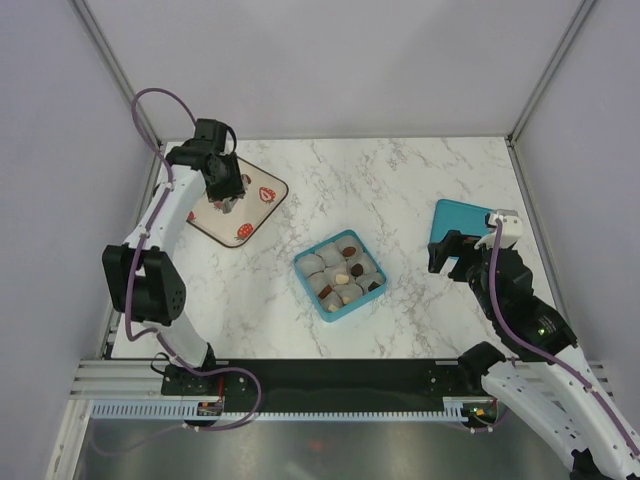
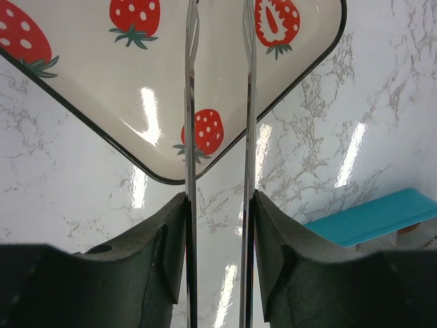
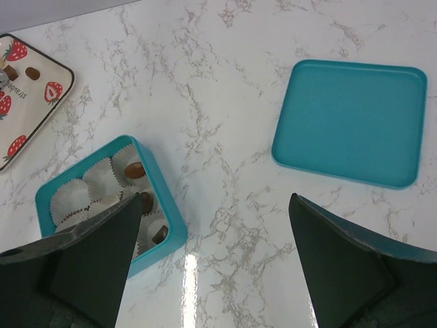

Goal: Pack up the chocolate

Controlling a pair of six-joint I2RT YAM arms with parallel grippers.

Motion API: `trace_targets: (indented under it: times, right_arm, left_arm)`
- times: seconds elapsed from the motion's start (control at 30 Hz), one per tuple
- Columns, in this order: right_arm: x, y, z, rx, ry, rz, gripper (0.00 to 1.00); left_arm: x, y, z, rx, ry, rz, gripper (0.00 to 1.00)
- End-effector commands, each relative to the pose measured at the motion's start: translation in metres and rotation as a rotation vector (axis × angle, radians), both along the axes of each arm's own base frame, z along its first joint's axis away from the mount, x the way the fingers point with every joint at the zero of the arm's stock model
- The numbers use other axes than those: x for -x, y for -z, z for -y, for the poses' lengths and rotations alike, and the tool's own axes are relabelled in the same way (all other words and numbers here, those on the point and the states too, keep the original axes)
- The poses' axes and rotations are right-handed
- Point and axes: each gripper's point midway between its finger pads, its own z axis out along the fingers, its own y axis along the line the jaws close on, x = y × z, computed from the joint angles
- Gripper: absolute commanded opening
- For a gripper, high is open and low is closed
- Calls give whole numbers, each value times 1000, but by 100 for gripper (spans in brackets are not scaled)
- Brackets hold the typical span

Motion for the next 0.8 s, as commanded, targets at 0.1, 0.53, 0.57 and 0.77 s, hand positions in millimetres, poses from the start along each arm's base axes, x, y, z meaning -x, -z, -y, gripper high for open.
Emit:
trace_targets:
  times: [0.1,0.53,0.57,0.77]
  right_arm:
    - [-2,-12,1,-3,3,33,98]
    - [-3,-13,5,22,18,34,98]
    - [-4,-13,5,24,21,32,98]
    - [-6,-10,6,33,29,27,98]
  left_arm:
    - [-49,22,16,57,-31,33,49]
    - [-79,62,3,-3,-82,-23,50]
    - [-81,62,3,1,-79,-22,50]
    - [-87,66,0,9,-72,-25,49]
